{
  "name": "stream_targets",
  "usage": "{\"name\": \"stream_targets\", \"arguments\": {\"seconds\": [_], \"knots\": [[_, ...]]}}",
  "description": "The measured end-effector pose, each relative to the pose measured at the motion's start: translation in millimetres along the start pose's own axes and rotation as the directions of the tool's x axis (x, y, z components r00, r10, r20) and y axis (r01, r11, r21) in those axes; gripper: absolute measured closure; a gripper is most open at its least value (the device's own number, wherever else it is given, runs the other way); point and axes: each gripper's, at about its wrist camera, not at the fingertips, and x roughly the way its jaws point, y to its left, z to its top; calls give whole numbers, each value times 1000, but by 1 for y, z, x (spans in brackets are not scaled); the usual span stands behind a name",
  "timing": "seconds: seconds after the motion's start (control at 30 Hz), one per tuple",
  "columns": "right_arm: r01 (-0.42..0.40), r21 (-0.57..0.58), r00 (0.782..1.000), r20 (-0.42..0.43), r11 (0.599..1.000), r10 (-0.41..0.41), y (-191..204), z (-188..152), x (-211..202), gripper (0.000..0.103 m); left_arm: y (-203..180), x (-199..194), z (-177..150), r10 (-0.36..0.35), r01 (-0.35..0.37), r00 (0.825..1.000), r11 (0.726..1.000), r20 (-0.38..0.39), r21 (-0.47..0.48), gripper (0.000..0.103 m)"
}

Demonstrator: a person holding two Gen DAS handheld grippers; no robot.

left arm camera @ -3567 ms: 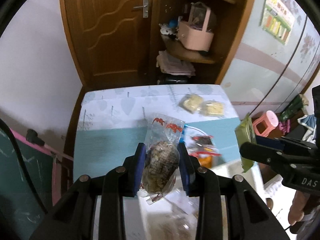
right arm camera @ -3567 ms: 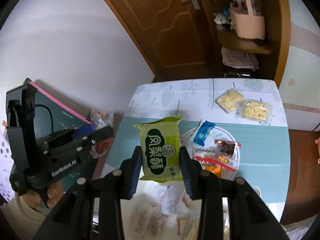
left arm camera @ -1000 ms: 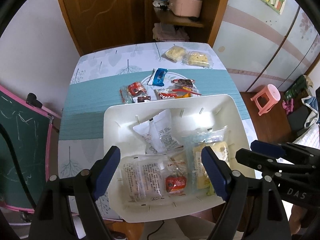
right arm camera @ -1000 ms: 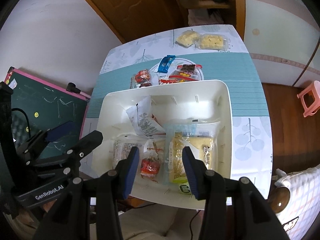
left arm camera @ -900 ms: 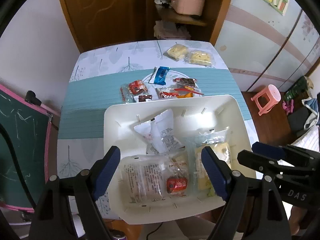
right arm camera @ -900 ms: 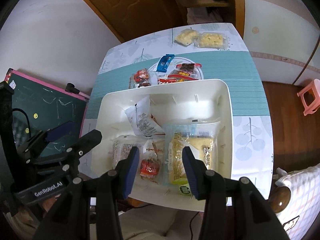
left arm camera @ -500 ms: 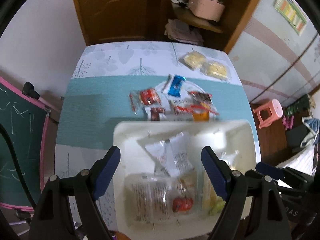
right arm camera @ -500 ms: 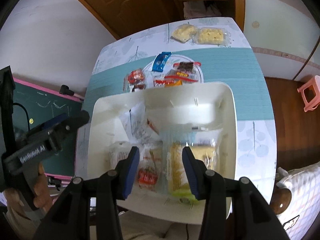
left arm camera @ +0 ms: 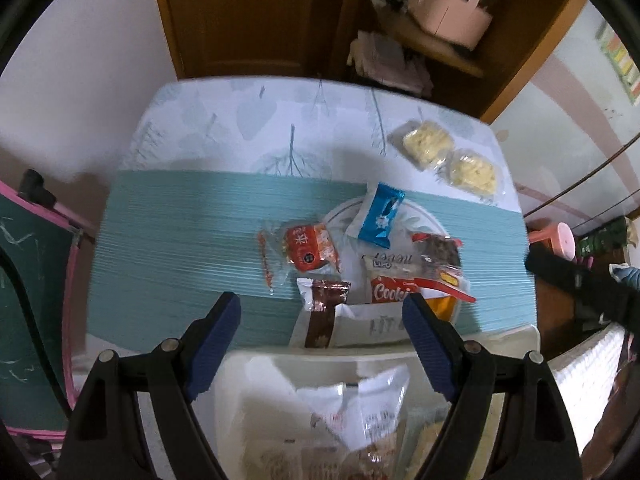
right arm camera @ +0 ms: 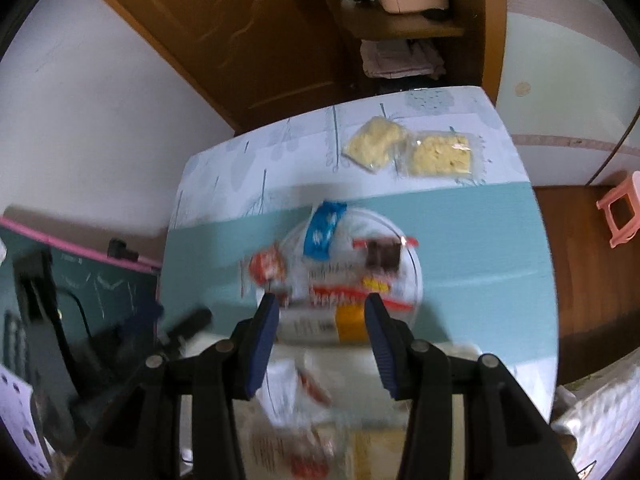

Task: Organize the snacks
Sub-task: 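Move both grippers back toward the snacks on the round plate, then grasp the red-labelled pack with the left gripper while the right grasps the blue-wrapped pack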

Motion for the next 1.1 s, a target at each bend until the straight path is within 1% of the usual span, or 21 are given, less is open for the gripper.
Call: {"name": "stream_targets", "arguments": {"seconds": [0.13, 0.23, 0.4, 0.5, 0.63, 0.73, 0.8, 0.93, 0.97, 1.0, 1.03, 1.1], "knots": [[9, 33, 999, -51, 999, -7, -2, 33, 47, 58, 1, 41, 10, 5, -6, 998, 1000, -68, -27, 21], [-6, 69, 995, -101, 998, 13, -4, 47, 81, 58, 4, 65, 18, 5, -11, 995, 998, -98, -61, 21], [-3, 86, 985, -169, 996, 17, 0, 60, 130, 58, 11, 94, 31, 31, -44, 991, 995, -130, -94, 21], [15, 86, 979, -202, 996, 3, 2, 64, 153, 58, 15, 108, 35, 26, -44, 988, 992, -153, -118, 21], [37, 81, 973, -228, 996, -17, 7, 67, 173, 58, 17, 121, 38, 14, -39, 984, 989, -177, -140, 26], [73, 62, 969, -240, 995, -56, 11, 69, 185, 58, 17, 132, 39, 15, -44, 980, 989, -198, -142, 30], [100, 48, 963, -254, 994, -85, 13, 68, 192, 58, 17, 139, 40, 14, -46, 976, 989, -216, -143, 36], [136, 11, 954, -273, 991, -128, 16, 64, 204, 58, 17, 144, 41, 9, -42, 975, 989, -223, -143, 38], [139, -1, 953, -271, 990, -134, 17, 63, 206, 58, 17, 144, 42, 5, -37, 975, 990, -222, -138, 40], [150, -18, 954, -258, 989, -149, 19, 62, 206, 60, 17, 146, 42, 8, -38, 975, 991, -221, -128, 41], [168, -38, 952, -255, 985, -172, 21, 62, 207, 66, 17, 146, 43, 11, -39, 975, 992, -222, -124, 41], [172, -44, 952, -251, 984, -178, 20, 62, 207, 71, 16, 147, 43, 17, -45, 973, 992, -229, -118, 41]]}}
